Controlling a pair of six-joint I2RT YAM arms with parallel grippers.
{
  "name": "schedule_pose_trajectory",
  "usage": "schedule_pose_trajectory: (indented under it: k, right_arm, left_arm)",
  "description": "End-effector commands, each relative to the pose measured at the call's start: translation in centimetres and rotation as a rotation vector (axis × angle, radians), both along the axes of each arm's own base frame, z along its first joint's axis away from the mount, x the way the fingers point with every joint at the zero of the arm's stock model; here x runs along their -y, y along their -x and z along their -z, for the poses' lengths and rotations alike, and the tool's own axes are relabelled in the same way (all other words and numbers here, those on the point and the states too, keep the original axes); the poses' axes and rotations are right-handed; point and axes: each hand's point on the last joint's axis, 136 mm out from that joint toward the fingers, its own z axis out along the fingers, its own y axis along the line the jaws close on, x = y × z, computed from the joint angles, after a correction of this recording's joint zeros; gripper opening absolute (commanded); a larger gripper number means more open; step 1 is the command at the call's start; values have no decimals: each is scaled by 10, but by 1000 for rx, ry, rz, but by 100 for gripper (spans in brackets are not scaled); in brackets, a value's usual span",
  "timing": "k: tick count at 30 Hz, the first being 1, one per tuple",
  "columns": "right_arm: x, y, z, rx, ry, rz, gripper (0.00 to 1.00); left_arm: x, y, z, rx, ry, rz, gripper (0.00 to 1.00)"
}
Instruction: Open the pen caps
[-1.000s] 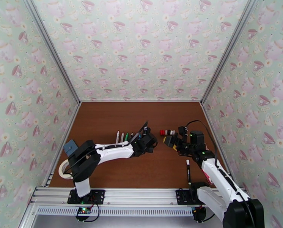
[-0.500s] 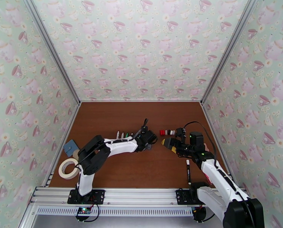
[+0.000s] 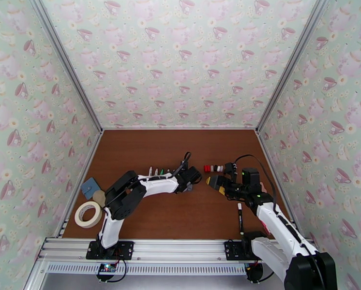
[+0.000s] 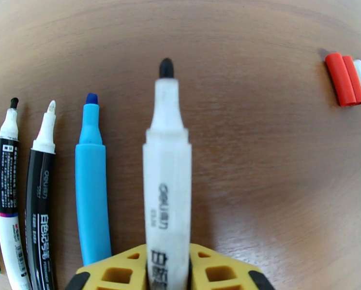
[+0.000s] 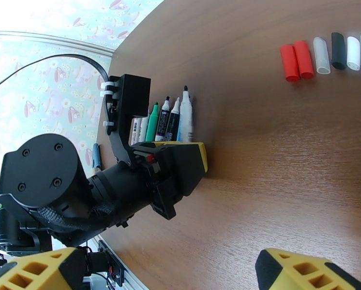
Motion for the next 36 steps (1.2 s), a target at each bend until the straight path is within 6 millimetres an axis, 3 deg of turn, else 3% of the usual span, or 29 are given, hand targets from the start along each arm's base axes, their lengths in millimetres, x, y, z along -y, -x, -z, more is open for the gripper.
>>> schedule_pose_trajectory:
  k: [1, 11, 19, 24, 28, 34, 36]
  right_arm:
    - [0, 4, 8, -18, 8, -3, 100]
    - [8, 5, 8, -33, 62, 34, 100]
    - [27, 9, 19, -98, 167, 120, 99]
    - [48, 10, 28, -173, 269, 226, 94]
    - [71, 12, 41, -249, 384, 325, 88]
    - [110, 16, 61, -351, 570, 474, 74]
    - [118, 18, 64, -367, 612, 503, 69]
  left_arm:
    - [-4, -9, -2, 20, -33, -4, 27]
    - [-5, -8, -31, 52, 1, 2, 27]
    - [-15, 1, -81, 118, 89, 15, 30]
    - [-2, 19, -107, 135, 271, 146, 33]
    - [13, 38, -126, 145, 441, 296, 43]
    - [23, 67, -142, 155, 620, 472, 75]
    - [27, 72, -143, 142, 656, 512, 79]
